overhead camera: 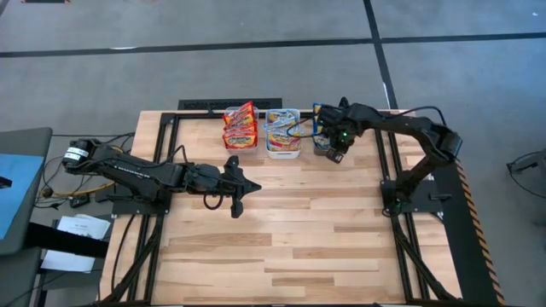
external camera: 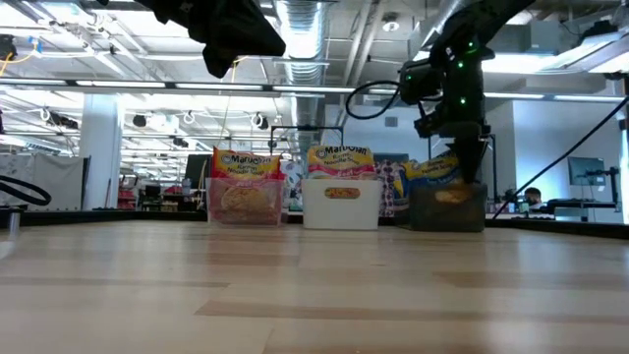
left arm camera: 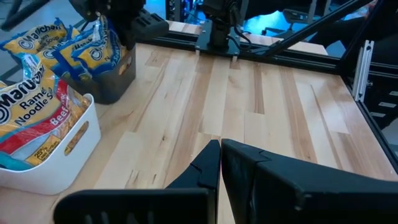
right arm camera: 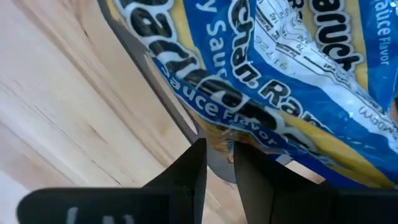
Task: Sort Maruchan noodles
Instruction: Put the blue noodle pack into the black bin, then return to Home Position
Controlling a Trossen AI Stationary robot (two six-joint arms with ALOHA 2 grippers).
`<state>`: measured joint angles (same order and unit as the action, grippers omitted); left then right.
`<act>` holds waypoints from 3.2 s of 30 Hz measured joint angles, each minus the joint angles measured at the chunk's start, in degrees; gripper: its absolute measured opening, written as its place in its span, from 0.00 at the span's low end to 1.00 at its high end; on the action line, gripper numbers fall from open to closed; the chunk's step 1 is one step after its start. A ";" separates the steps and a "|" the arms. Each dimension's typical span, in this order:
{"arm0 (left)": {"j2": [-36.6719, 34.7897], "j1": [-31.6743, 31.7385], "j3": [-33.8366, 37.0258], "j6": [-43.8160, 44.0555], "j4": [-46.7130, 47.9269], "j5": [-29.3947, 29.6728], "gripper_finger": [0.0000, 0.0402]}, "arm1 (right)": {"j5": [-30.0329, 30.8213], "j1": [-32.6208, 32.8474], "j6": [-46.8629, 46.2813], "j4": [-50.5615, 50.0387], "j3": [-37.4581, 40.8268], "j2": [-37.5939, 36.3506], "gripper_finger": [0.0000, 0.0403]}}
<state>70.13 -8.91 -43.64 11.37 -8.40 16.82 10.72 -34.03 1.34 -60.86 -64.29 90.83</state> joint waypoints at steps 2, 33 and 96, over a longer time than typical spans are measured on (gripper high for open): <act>0.00 0.00 0.00 0.04 0.01 0.00 0.00 | 0.11 -0.15 -0.48 -0.39 0.13 -0.57 0.26; 0.00 -0.02 0.00 0.48 1.62 -0.50 0.00 | -0.35 -0.89 -6.10 0.12 0.26 -1.16 0.26; -56.79 -0.11 42.97 -3.63 -5.67 -12.49 0.00 | -16.70 30.39 -18.38 48.93 37.01 -52.41 0.27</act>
<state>13.34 -9.02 -0.67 7.74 -14.08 4.33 -5.98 -3.64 -17.05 -11.94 -27.28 38.42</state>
